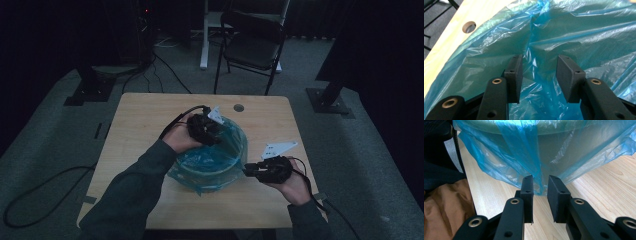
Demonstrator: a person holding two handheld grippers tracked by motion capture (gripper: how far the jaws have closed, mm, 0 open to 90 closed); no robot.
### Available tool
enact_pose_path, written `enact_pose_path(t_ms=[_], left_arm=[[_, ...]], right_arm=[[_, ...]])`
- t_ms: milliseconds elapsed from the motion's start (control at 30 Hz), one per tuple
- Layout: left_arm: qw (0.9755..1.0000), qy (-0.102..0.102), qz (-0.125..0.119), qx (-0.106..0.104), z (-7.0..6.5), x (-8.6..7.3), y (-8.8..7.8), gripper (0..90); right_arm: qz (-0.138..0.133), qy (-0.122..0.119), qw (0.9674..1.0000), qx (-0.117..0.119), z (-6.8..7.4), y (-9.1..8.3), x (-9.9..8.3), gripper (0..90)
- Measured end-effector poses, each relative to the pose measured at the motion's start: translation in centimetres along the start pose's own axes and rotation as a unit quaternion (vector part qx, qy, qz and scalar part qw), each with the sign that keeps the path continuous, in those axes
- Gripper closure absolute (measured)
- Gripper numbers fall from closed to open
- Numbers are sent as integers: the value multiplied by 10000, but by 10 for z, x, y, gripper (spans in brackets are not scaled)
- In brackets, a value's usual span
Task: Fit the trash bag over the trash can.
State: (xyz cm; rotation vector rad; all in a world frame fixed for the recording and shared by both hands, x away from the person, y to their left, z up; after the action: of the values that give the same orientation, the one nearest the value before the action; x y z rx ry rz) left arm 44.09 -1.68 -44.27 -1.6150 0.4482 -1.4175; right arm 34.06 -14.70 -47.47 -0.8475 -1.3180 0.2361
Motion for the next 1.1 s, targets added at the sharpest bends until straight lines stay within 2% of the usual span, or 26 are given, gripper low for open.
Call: enact_pose_path(t_ms=[33, 67, 200, 233, 267, 433, 467, 667, 800, 933, 1100], left_arm=[[10000, 0, 0, 0, 0, 0, 0, 571], [9998, 68, 158, 23, -1, -2, 3, 571], [9985, 191, 504, 45, -3, -6, 11, 570], [9985, 191, 504, 45, -3, -6, 11, 570], [9976, 233, 640, 82, -3, -8, 13, 570], [9951, 296, 919, 188, -3, -14, 19, 569], [9938, 342, 1027, 239, -2, -16, 21, 568], [9911, 374, 1244, 305, -2, -20, 26, 562], [9883, 453, 1415, 347, -2, -23, 28, 555], [9885, 457, 1394, 361, -2, -23, 28, 553], [9924, 371, 1121, 347, -1, -17, 23, 544]], right_arm=[[0, 0, 10000, 0, 0, 0, 0, 750], [3, 10, 10000, 4, 0, 0, 0, 750], [-5, -4, 10000, 4, 0, -1, 0, 750], [-5, -4, 10000, 4, 0, -1, 0, 750], [-10, 3, 10000, -1, 0, -1, 0, 750], [-8, -2, 10000, 0, 0, -1, 0, 750], [-9, -4, 10000, -1, 0, -1, 0, 750], [-21, -4, 10000, -10, 1, -2, 1, 750], [-14, -7, 10000, -6, 1, -1, 0, 750], [-13, -7, 10000, -7, 1, -1, 0, 750], [-13, -6, 10000, -10, 1, -2, 0, 750]])
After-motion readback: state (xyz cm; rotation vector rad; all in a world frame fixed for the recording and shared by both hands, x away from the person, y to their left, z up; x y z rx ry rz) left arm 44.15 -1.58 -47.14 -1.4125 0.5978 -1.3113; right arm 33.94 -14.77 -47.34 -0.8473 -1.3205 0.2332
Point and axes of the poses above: each handheld gripper's, and its own axes: y roughly forward along the jaws, x roughly out of its top, z roughly to its left, the point moved 10 cm from there along y, roughly forward along the jaws, and after that the axes turned 7 degrees about -y, right-handed, at the moved point
